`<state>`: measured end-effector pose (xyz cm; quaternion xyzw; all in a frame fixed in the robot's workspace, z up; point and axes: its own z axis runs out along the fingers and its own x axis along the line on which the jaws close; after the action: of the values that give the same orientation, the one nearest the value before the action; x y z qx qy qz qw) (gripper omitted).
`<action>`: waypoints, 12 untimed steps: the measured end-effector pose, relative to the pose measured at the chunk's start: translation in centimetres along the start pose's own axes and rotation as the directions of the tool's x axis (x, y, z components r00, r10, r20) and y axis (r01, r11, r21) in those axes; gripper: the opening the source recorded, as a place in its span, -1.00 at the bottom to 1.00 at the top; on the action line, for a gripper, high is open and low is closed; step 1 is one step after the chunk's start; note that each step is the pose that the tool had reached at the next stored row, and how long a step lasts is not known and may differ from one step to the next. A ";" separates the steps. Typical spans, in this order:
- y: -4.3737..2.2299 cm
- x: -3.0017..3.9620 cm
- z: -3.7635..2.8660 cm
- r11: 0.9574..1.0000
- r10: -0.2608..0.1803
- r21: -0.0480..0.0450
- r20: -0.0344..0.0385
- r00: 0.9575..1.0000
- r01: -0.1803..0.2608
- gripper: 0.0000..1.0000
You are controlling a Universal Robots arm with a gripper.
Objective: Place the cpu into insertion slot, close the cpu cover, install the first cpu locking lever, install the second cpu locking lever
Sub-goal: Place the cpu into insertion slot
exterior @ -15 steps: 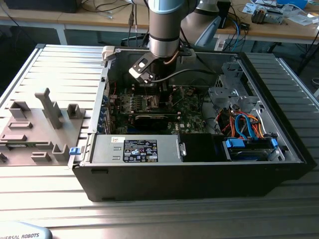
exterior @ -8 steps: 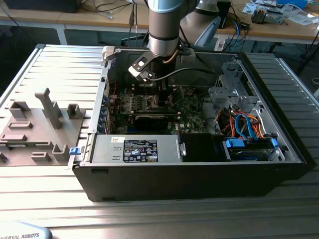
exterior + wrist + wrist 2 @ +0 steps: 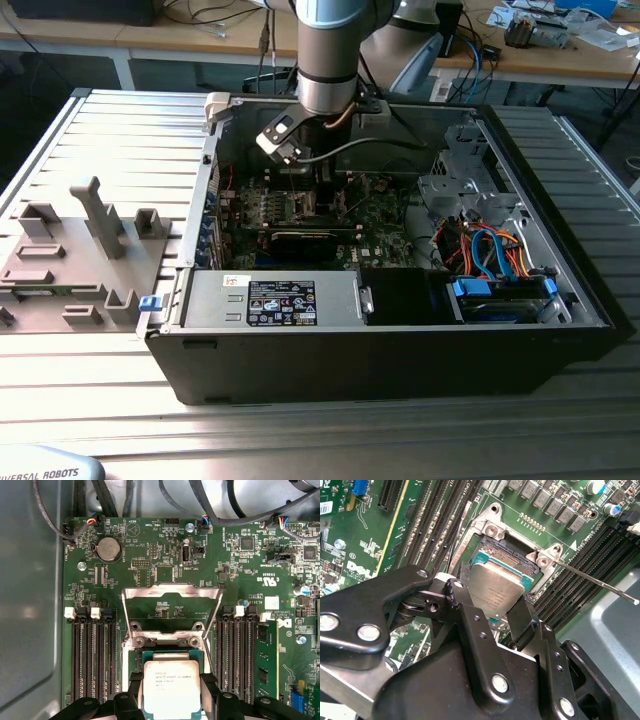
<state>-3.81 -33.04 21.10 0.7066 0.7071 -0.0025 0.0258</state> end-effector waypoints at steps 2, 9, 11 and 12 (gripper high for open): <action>-0.10 0.01 0.21 1.000 0.000 0.000 0.000 1.000 0.000 0.08; -0.26 0.03 0.71 1.000 0.001 0.000 0.000 1.000 -0.001 0.08; -0.27 0.03 0.82 1.000 0.002 0.000 0.000 1.000 -0.002 0.08; -0.28 0.04 0.91 1.000 0.004 0.000 0.000 1.000 -0.004 0.08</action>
<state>-4.05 -33.05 20.18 0.7079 0.7058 -0.0026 0.0258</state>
